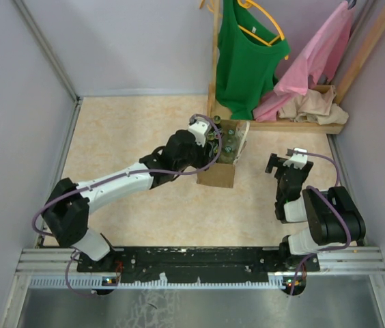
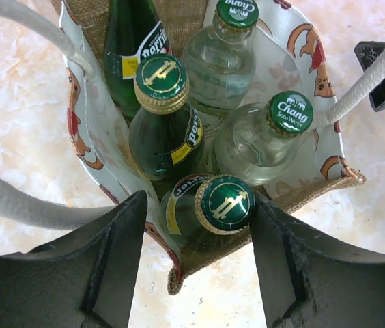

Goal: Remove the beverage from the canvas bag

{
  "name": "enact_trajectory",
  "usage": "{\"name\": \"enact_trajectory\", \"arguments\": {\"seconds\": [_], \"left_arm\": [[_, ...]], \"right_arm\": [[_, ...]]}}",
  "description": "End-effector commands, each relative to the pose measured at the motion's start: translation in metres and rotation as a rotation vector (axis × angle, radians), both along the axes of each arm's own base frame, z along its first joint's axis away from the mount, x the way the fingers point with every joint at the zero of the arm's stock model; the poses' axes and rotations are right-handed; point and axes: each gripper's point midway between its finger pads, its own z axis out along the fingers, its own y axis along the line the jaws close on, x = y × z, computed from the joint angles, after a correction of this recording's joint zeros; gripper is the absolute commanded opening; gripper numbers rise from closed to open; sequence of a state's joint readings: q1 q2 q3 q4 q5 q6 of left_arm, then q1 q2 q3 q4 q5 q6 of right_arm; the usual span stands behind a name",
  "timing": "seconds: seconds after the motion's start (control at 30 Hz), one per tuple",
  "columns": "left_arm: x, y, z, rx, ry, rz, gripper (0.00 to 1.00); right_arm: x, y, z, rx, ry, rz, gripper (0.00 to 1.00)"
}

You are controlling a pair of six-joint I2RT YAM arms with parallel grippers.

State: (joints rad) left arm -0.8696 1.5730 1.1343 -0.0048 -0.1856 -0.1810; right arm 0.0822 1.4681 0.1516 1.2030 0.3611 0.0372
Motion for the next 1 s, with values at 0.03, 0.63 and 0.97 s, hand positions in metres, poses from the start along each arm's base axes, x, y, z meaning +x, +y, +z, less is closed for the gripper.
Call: {"name": "enact_trajectory", "arguments": {"seconds": [0.03,0.63,0.97], "left_arm": [[0.003,-0.007,0.003,-0.047,-0.081,0.0,0.66],[0.01,-0.012,-0.001,-0.121,-0.226,0.018,0.56],[0.017,-0.018,-0.01,-0.128,-0.255,0.024,0.35]], "right_arm": [[0.008,0.0,0.024,0.009,-0.083,-0.005,0.99],[0.008,0.0,0.024,0.009,-0.083,-0.004,0.99],[0.008,0.0,0.024,0.009,-0.083,-0.004,0.99]]}}
